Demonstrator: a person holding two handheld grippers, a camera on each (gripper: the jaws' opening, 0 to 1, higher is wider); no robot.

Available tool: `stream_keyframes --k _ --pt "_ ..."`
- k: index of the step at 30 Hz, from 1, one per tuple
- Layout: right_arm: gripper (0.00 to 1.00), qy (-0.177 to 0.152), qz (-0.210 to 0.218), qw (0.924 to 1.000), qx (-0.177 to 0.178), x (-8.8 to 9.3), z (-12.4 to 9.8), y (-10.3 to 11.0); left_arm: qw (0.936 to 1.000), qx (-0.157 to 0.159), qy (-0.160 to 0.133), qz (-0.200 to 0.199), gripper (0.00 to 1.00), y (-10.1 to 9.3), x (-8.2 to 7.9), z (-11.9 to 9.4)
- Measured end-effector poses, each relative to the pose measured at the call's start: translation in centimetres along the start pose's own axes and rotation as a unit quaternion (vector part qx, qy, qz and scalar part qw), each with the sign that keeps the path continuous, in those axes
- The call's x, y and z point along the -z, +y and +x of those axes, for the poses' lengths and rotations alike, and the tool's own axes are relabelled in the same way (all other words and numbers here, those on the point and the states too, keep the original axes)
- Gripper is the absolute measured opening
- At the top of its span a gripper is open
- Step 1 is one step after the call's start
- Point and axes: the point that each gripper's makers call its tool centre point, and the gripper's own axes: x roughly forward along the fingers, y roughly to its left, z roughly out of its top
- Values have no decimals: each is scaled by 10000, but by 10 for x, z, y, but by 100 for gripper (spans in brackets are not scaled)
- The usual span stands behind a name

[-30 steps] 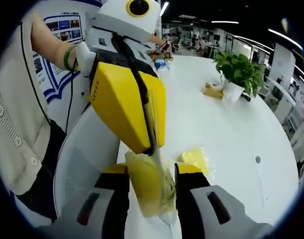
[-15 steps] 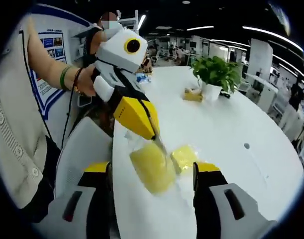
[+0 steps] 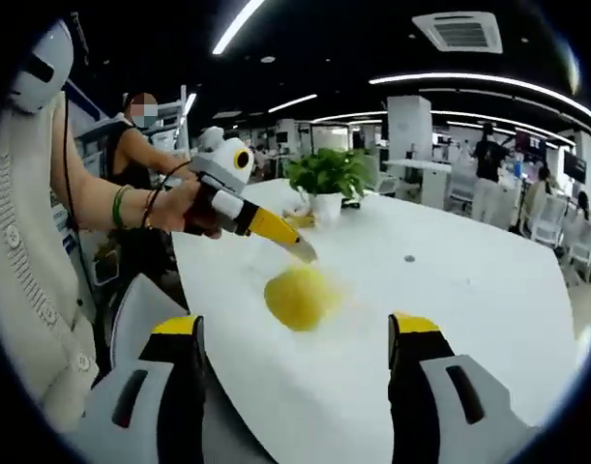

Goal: Compare the silicone blocks by pressing each to a similar depth, holding the contact briefly, and releasing to observe deformation and rebound differences across the visible hardness samples.

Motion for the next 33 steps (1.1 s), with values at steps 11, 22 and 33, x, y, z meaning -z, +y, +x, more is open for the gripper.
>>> stream_keyframes --k 11,22,33 --pt "93 -177 1094 9912 720 28 -41 -29 9998 118 -3 -163 0 6 3 50" --pt "90 113 1211 9893 812 47 -50 -56 9988 202 16 -451 0 22 10 102" --pt "89 300 1347 9877 734 59 -47 -74 9968 180 -45 -773 0 44 12 144"
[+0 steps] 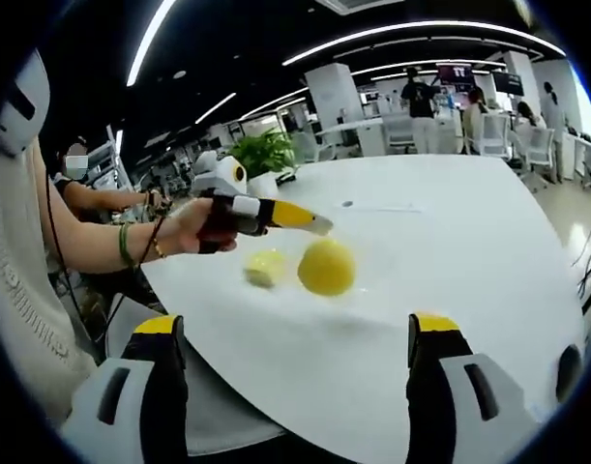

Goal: Compare the silicone blocks by pressing each to a similar depth, holding the contact briefly, and releasing to observe deformation and rebound differences across the visible hardness samples.

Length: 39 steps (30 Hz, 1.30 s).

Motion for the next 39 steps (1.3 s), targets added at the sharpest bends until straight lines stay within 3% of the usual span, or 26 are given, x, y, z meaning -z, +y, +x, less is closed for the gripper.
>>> stream_keyframes --k 6,15,25,32,35,39 --pt "89 43 8 10000 27 1 0 -10 9998 -133 -18 -147 0 21 -4 6" --pt "88 130 183 9997 -9 12 5 -19 9980 -618 -117 -73 0 62 -16 1" --pt "87 240 294 9992 -104 21 11 -24 9942 -1070 9 -103 0 99 -3 7" --pt "87 208 392 9990 19 23 8 -36 9868 -1509 -286 -520 0 137 2 8" --pt "87 230 421 9988 52 24 8 -39 9839 -1541 -451 -788 0 145 3 8" --pt "87 260 422 9988 43 24 12 -41 9819 -1674 -465 -756 0 154 7 8"
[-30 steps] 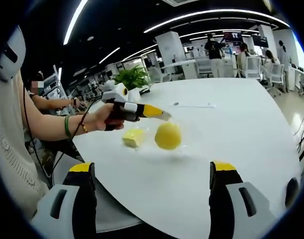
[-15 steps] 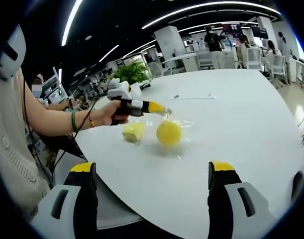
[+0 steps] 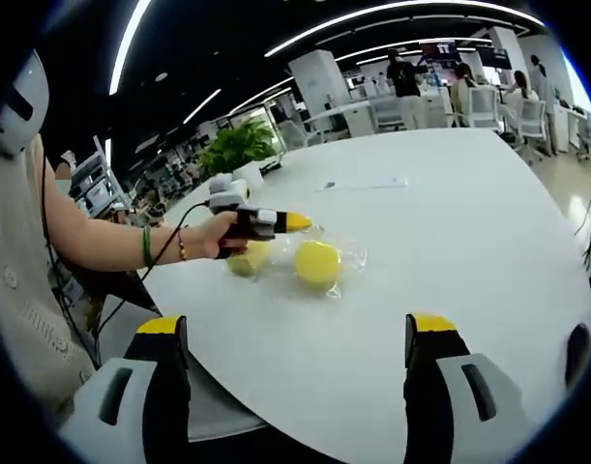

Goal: Compare the silicone blocks by pressing each to a similar depth, holding the contact briefly, and releasing to observe deformation and rebound differences across the visible hardness samples.

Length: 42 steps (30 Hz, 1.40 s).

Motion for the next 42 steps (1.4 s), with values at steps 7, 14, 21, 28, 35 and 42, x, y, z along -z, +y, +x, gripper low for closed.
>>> stream_keyframes --k 7,14,21,28,35,42 --pt "85 -122 -108 9999 -18 -9 3 1 9990 -374 64 228 0 25 3 4" --pt "85 -149 -151 9998 26 -13 2 1 9938 -866 267 641 0 47 11 4" --pt "85 -228 -228 9994 77 -20 -3 8 9824 -1078 332 1492 1 47 7 0" --pt "84 -377 -445 9982 168 -31 -15 23 9607 -1199 186 2496 14 32 7 -26" --pt "84 -556 -755 9954 188 -40 -28 52 9500 -1166 13 2898 22 11 9 -76" --pt "87 -689 -787 9945 101 -36 -24 87 9392 -994 -326 3270 33 -15 -1 -139"
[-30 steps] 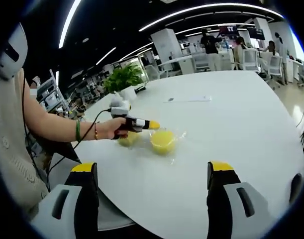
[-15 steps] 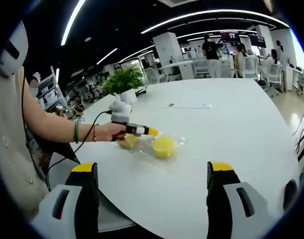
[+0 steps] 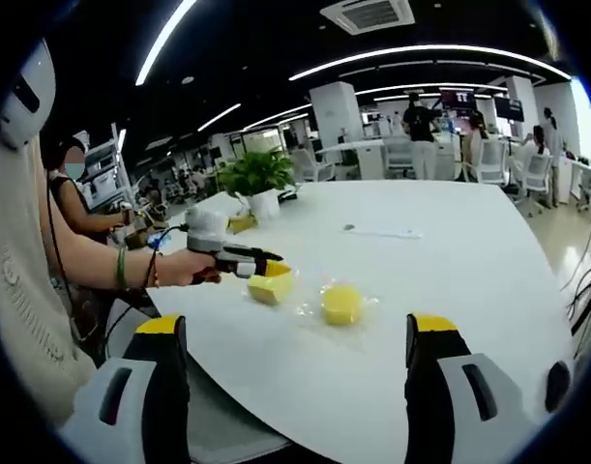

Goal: Compare the silicone blocks by pressing each to a similar depth, holding the contact briefly, and releasing to observe deformation and rebound differences across the visible hardness samples.

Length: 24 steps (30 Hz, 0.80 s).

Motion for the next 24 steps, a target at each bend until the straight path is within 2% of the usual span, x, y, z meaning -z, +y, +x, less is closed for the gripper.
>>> stream_keyframes --k 2,4,9,13,16,17,20,24 --pt "87 -4 -22 10000 2 1 1 8 9995 -41 -183 241 39 2 -7 -22" --pt "87 -87 -54 9999 25 0 1 13 9991 -29 -199 385 45 3 -8 -43" --pt "87 -256 -40 9997 -15 -2 3 30 9960 -23 -426 788 50 9 -12 -103" --pt "87 -323 -74 9994 -50 0 10 46 9950 -34 -571 819 58 16 -10 -143" --pt "88 -454 -33 9989 -62 0 14 58 9943 -61 -714 789 61 23 -7 -177" --pt "88 -519 -38 9986 -52 0 16 62 9942 -65 -730 785 62 24 -7 -180" --pt "89 -679 18 9977 5 1 19 73 9937 -88 -819 755 66 32 1 -208" --pt "93 -817 194 9963 180 8 21 84 9949 14 -912 421 73 38 16 -232"
